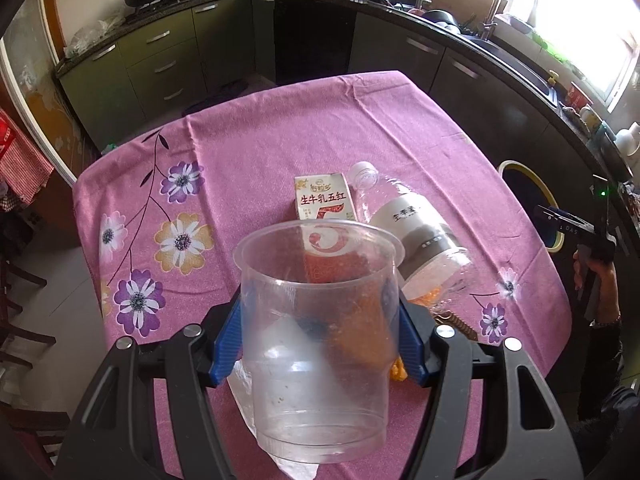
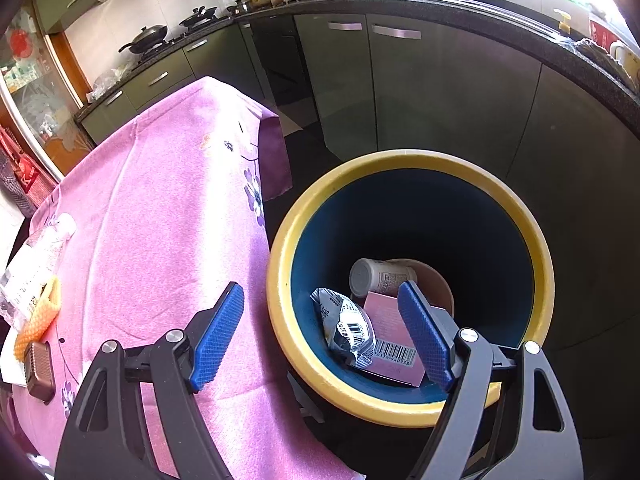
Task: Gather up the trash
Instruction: 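Carry the plastic cup over the bin and open the left gripper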
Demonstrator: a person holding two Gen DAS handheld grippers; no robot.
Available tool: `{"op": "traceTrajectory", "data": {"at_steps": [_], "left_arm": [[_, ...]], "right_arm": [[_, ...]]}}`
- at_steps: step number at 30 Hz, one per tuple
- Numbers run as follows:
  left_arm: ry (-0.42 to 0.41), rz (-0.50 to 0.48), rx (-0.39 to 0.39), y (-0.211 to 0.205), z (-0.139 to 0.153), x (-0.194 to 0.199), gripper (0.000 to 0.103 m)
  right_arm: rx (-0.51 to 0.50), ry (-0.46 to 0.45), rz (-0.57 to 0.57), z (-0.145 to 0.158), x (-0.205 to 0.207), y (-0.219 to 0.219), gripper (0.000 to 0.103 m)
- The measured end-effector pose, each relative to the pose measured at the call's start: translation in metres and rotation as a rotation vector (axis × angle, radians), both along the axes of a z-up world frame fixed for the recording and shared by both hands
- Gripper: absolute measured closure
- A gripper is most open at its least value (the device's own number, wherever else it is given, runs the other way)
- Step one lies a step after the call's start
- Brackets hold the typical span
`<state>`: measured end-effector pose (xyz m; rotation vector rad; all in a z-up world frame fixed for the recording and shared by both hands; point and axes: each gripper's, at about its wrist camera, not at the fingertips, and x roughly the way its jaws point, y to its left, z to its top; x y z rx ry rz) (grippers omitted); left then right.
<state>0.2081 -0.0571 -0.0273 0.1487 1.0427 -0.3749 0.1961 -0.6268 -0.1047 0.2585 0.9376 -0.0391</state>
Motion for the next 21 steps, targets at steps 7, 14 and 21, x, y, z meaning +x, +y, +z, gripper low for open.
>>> {"op": "traceTrajectory", "data": {"at_steps": [7,14,21], "left_arm": [[-0.041,-0.170,-0.035,-0.072,0.031,-0.024,0.041],[-0.008,-0.400,-0.159,-0.196,0.031,-0.030,0.041],[0.060,-0.542,-0.175,-0.334,-0.003,-0.014,0.041]], "right_arm": [[-0.035,-0.069,-0.043,0.021,-0.023,-0.013,0.024],[-0.086,-0.121,-0.134,0.036,-0.061,-0.056,0.024],[-0.070,-0.160,-0.218,0.043,-0.113,-0.110,0.024]]}}
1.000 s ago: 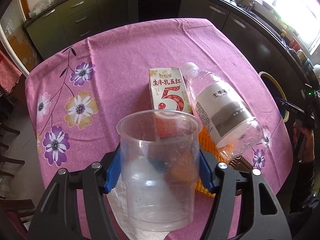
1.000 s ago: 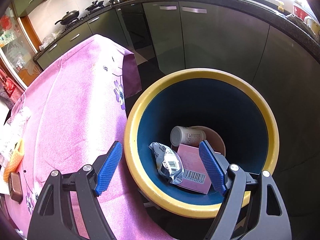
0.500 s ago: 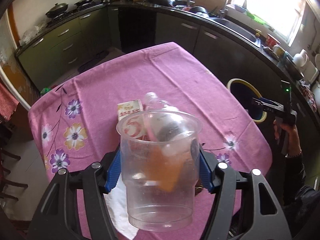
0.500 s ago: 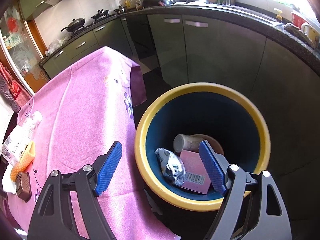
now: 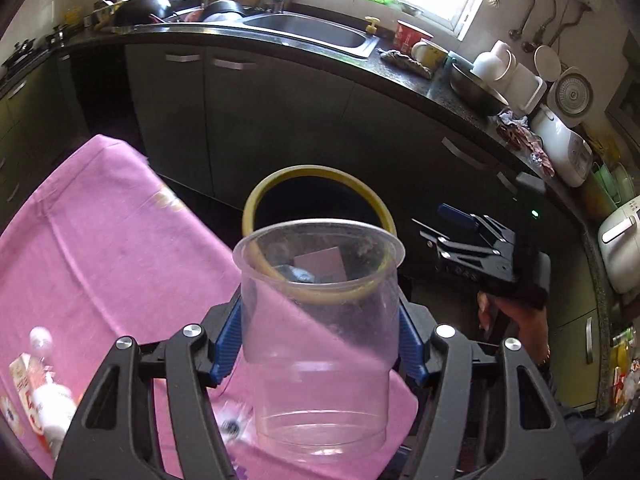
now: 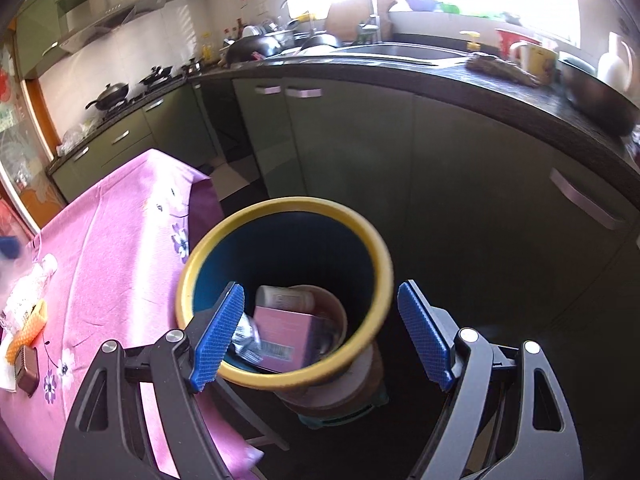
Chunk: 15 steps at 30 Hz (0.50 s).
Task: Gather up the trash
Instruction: 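Carry the plastic cup over the bin and open the left gripper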
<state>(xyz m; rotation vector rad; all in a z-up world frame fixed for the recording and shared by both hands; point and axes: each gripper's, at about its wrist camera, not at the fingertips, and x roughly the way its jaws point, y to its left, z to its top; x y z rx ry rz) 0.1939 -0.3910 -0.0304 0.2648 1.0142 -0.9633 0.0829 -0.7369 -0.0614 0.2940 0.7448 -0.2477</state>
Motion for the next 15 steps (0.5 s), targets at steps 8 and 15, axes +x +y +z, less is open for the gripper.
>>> {"op": "traceTrajectory", "data": {"at_steps": [8,15], "left_arm": [[0.030,-0.021,0.083,-0.116,-0.064,0.046,0.040],[0.029,0.019,0.040,-0.126,-0.065,0.062,0.017]], "right_arm": [[0.008,-0.034,-0.057,0.011,-0.050,-0.030,0.021],[0.021,-0.011,-0.050,0.006,-0.048,-0.028,0.020]]}}
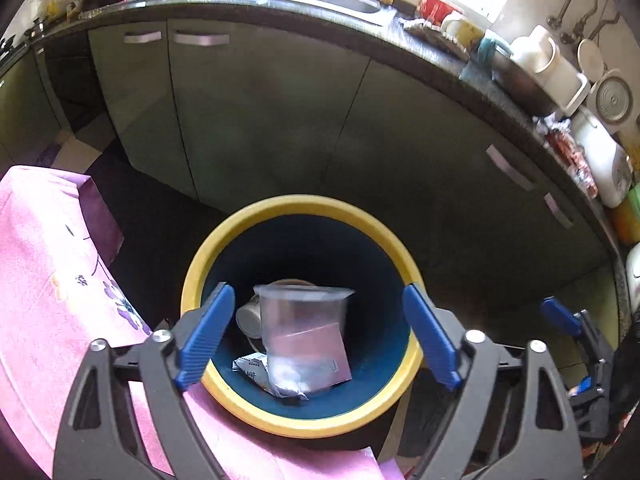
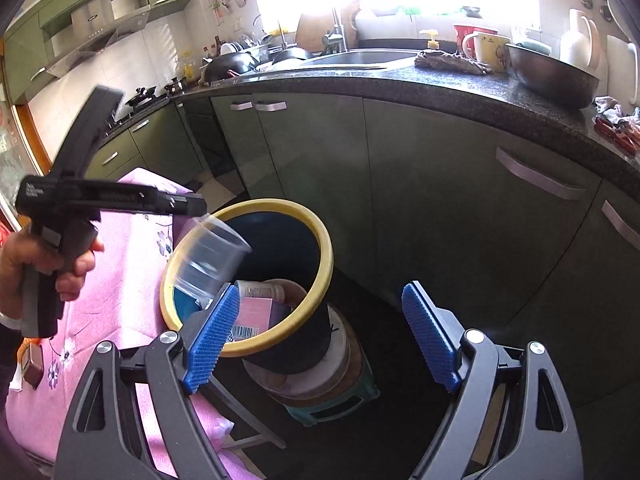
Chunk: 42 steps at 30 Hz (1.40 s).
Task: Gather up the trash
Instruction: 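Carry the plastic cup over the bin and open the left gripper, then grasp the clear water bottle with the right gripper and lift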
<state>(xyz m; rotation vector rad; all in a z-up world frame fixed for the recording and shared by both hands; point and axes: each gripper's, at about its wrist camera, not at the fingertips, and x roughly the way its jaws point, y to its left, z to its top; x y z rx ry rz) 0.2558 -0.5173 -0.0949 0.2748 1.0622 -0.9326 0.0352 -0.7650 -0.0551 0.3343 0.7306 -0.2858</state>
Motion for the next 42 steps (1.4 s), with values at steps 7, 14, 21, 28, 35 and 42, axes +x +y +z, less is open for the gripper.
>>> {"op": "traceTrajectory", "data": {"at_steps": [7,14,21,28,35,42], "left_arm": [[-0.189,0.022,-0.092,0.073,0.066,-0.046,0.012],[-0.354,0.208,-0.176,0.202,0.120,-0.096,0.010],[-0.439,0.478,-0.156,0.351,0.136,-0.128,0.008],[-0.457,0.711,-0.149,0.480,0.121,-0.146,0.007],[-0.434,0.820,-0.153,0.548,0.098,-0.156,0.007],[-0.430,0.826,-0.157,0.570,0.086,-0.151,0.007]], "right_arm": [[0.034,0.028,0.075,-0.011,0.031,0.027,0.020],[0.029,0.014,0.242,0.000,0.061,0.100,0.020],[-0.023,0.014,0.449,0.016,0.092,0.197,0.020],[-0.005,-0.029,0.650,0.032,0.118,0.324,0.020],[0.108,-0.089,0.722,0.038,0.130,0.416,0.017],[0.077,-0.029,0.636,0.018,0.151,0.453,0.017]]}}
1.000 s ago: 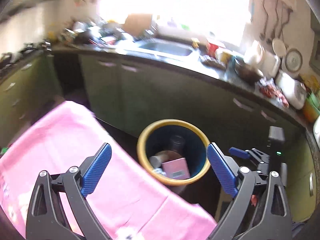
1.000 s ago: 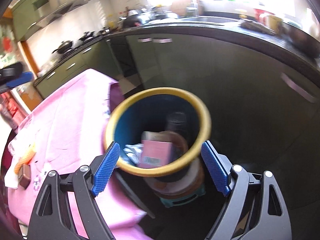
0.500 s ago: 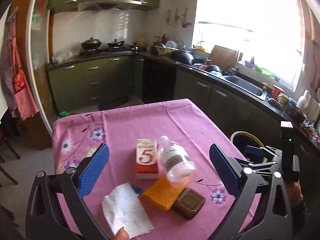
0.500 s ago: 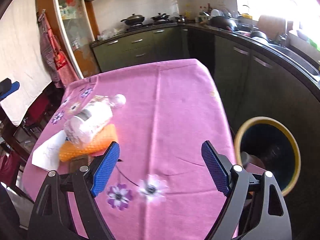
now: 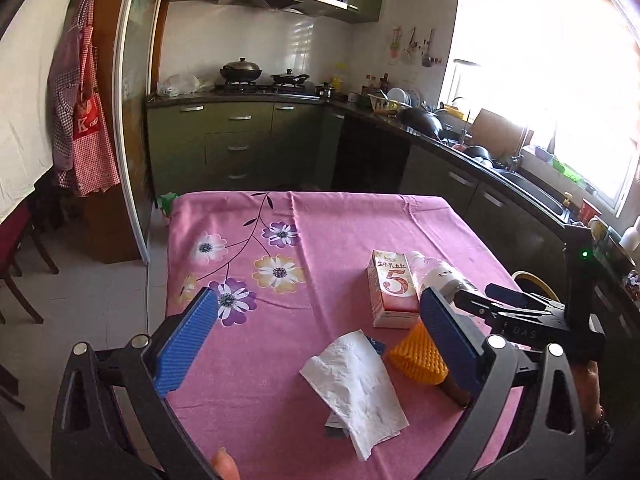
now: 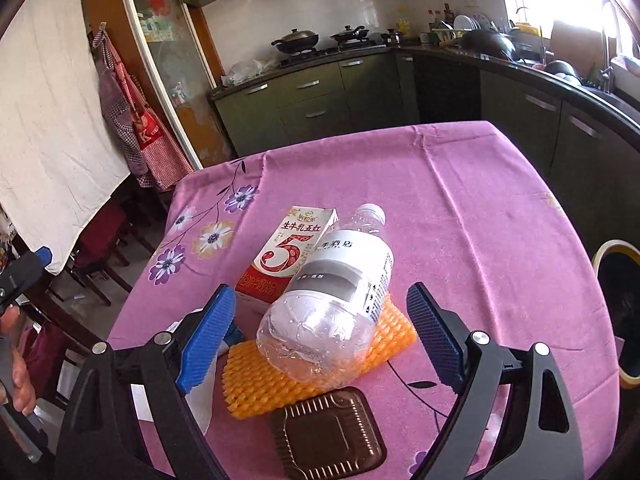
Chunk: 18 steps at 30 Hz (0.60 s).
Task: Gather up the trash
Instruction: 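Grasp the clear water bottle with the right gripper and lift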
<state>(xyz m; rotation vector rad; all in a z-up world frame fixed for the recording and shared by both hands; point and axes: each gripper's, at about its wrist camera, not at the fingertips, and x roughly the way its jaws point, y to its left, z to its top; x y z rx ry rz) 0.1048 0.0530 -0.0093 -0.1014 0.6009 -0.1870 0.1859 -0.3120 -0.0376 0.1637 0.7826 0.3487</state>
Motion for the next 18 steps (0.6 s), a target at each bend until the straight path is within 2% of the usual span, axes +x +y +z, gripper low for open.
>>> {"op": "traceTrajectory", "data": {"at_steps": [3,5,16,18], "left_arm": [[0.008,-0.009,-0.012,0.005,-0.005,0.005,0.007],[0.014,-0.014,-0.020,0.005,-0.008,0.008,0.007],[0.045,-0.065,-0.032,0.003,-0.018,0.024,0.007],[0.048,-0.070,-0.032,0.002,-0.019,0.025,0.007]], "right_arm": [[-0.047,0.021,-0.034,-0.011,0.010,0.012,0.019],[-0.045,0.038,-0.057,-0.017,0.014,0.013,0.025],[-0.060,0.093,-0.118,-0.037,0.038,0.013,0.026],[-0.061,0.083,-0.127,-0.039,0.040,0.013,0.031]]}}
